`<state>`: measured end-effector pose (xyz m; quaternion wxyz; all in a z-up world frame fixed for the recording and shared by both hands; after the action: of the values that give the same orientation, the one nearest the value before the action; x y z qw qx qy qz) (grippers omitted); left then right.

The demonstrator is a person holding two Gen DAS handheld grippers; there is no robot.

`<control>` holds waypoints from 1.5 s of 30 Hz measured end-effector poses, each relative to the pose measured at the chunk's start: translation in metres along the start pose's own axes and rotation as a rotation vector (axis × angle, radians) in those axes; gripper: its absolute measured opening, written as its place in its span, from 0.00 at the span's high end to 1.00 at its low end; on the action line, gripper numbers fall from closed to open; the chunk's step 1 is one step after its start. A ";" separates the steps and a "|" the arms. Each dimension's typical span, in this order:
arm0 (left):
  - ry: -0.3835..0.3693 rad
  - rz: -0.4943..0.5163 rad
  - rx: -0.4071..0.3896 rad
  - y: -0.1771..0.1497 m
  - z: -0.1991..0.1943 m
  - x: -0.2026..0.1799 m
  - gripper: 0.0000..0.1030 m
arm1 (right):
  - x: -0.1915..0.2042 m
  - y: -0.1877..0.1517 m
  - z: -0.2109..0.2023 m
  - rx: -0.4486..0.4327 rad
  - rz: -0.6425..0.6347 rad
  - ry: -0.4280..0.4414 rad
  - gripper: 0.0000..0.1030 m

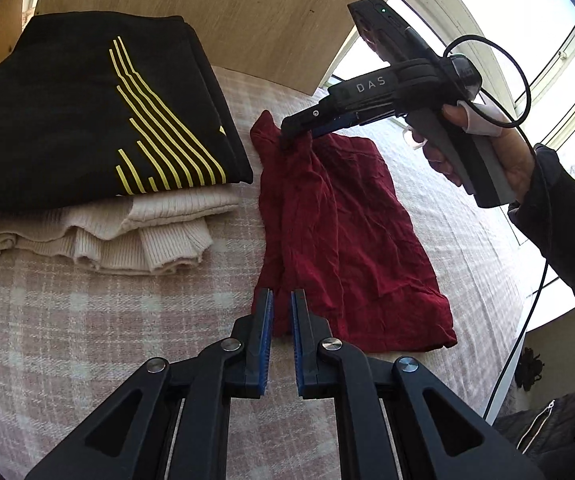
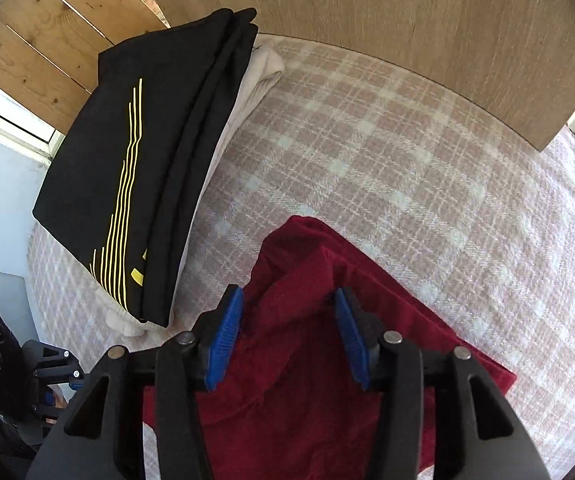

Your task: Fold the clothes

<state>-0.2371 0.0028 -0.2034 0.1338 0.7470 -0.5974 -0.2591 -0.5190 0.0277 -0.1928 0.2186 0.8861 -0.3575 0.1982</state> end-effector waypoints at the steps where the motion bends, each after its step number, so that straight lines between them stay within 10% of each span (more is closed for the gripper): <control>1: 0.023 0.002 -0.005 0.000 -0.004 0.002 0.93 | 0.000 0.001 -0.008 -0.020 -0.001 0.011 0.54; 5: 0.019 0.017 -0.042 0.008 -0.024 0.003 0.89 | -0.008 -0.009 -0.043 -0.116 0.030 0.072 0.58; 8: -0.032 0.079 -0.054 0.021 -0.023 -0.019 0.80 | -0.012 -0.016 -0.041 -0.111 0.023 0.035 0.94; 14: -0.093 0.196 -0.013 0.035 0.011 -0.058 0.80 | 0.000 -0.013 -0.002 -0.056 -0.056 0.010 0.94; 20: 0.049 0.231 0.066 0.022 0.041 -0.044 0.80 | 0.008 -0.008 0.034 -0.011 -0.123 -0.023 0.94; 32: -0.030 0.225 -0.013 0.033 -0.001 -0.044 0.84 | 0.010 -0.070 -0.040 -0.150 -0.073 0.018 0.96; 45: -0.035 0.420 0.061 0.105 0.079 -0.096 0.84 | -0.046 -0.095 -0.039 -0.213 0.032 -0.089 0.96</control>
<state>-0.3813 0.0780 -0.1942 0.1515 0.6052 -0.7498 -0.2202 -0.4884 0.1348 -0.2072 0.2924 0.8599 -0.4000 0.1231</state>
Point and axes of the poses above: each gripper's, at about its wrist camera, not at the fingertips, and z roughly the way its jaws point, x to its left, y to its top, the point moved 1 cm from there along z, roughly the way its jaws point, and after that the axes turned 15 degrees about y, right-handed, at the moved point
